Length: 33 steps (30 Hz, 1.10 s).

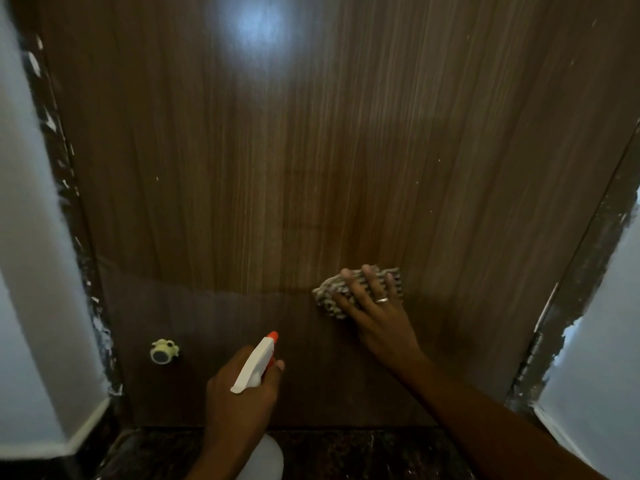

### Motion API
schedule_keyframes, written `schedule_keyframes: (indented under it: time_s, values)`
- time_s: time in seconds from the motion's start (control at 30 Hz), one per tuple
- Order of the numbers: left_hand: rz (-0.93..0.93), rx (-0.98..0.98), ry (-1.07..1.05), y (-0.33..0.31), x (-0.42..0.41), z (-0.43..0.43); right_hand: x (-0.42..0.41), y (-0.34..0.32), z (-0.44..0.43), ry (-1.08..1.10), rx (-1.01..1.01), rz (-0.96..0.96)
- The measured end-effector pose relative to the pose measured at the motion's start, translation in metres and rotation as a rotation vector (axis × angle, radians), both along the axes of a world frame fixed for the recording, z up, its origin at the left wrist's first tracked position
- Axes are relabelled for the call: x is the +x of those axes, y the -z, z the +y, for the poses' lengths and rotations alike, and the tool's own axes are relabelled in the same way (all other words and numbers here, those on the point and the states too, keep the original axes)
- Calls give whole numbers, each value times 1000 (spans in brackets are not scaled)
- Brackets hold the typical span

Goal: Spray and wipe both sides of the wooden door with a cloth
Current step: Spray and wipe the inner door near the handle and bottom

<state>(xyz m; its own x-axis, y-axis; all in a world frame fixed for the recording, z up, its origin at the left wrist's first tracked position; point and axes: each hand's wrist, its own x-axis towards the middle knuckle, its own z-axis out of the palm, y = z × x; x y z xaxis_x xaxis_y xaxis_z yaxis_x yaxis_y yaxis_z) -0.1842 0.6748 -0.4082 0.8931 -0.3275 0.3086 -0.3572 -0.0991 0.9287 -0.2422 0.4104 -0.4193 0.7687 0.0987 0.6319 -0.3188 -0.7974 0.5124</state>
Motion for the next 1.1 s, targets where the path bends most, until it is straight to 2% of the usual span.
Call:
schedule_keyframes:
  time_s: [0.1,0.17,0.27,0.37,0.47,0.53,0.6,0.67,0.73,0.83,1.0,1.03,1.1]
  values:
    - [22,51,-20,2,10,5,11,5,2,-113,-213,194]
    - [42,-8,-44,3,13,9,-2,8,-13,-135,-353,342]
    - [36,-7,-52,6,21,21,-27,-5,-37,-142,-474,399]
    - [53,46,-60,7,34,33,-29,-19,-31,-56,-335,216]
    - [73,131,-86,5,45,40,16,-22,17,-17,-126,13]
    - [98,131,-127,2,48,45,54,-15,53,-80,-164,95]
    - [129,108,-164,2,54,50,79,-4,73,-129,-309,262]
    - [130,122,-186,3,61,56,78,5,69,-124,-417,396]
    - [108,109,-198,4,67,65,62,6,52,-135,-530,453]
    - [114,34,-182,5,69,74,37,-6,26,-112,-529,341]
    - [143,-5,-205,8,75,85,82,-20,83,-54,-152,29]
    - [143,4,-224,8,77,86,99,-19,99,-85,-145,33]
    - [146,7,-260,8,79,88,128,-13,123,-135,-228,158]
